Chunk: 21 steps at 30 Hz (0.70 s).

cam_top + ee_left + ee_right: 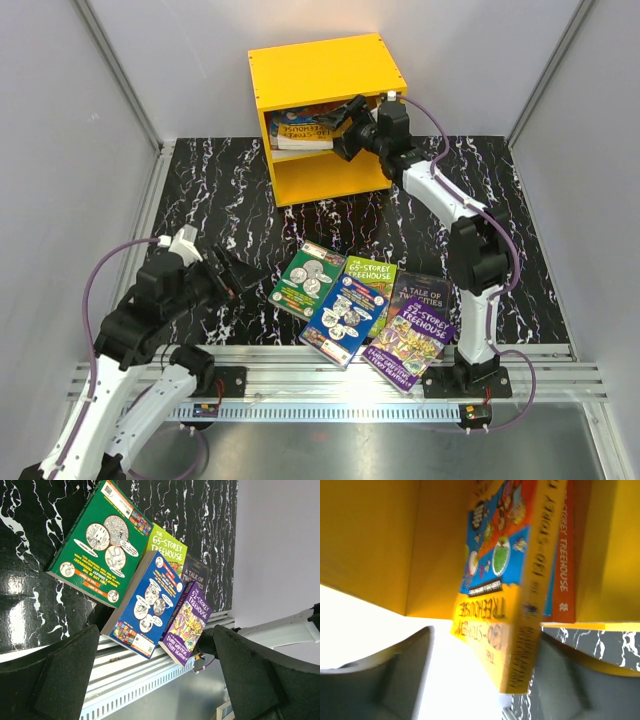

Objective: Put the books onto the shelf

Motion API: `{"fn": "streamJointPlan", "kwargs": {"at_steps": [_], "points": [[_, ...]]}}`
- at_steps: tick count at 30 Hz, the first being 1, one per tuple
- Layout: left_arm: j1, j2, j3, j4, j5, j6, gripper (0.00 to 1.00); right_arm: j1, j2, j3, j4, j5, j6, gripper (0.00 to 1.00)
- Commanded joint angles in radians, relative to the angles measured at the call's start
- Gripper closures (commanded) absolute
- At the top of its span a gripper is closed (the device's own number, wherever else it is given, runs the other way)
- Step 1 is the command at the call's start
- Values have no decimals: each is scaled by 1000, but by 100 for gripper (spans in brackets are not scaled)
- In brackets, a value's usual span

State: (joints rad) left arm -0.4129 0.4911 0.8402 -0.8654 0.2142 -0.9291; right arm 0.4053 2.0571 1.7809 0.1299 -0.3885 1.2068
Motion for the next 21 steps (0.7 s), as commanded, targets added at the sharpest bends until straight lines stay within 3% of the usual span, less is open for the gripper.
{"fn": "streamJointPlan", "kwargs": {"at_steps": [1,8,14,21], "points": [[2,36,13,45,42,38,1,32,32,-38,-65,-98,-10,0],[2,66,20,57,62,38,2,29,9,-81,-98,-115,-36,0],[2,76,40,31,62,35,2,27,-55,-107,-229,-44,-128,0],[3,58,43,-1,63,23,3,6,-196,-245,-139,30,-159,0]]}}
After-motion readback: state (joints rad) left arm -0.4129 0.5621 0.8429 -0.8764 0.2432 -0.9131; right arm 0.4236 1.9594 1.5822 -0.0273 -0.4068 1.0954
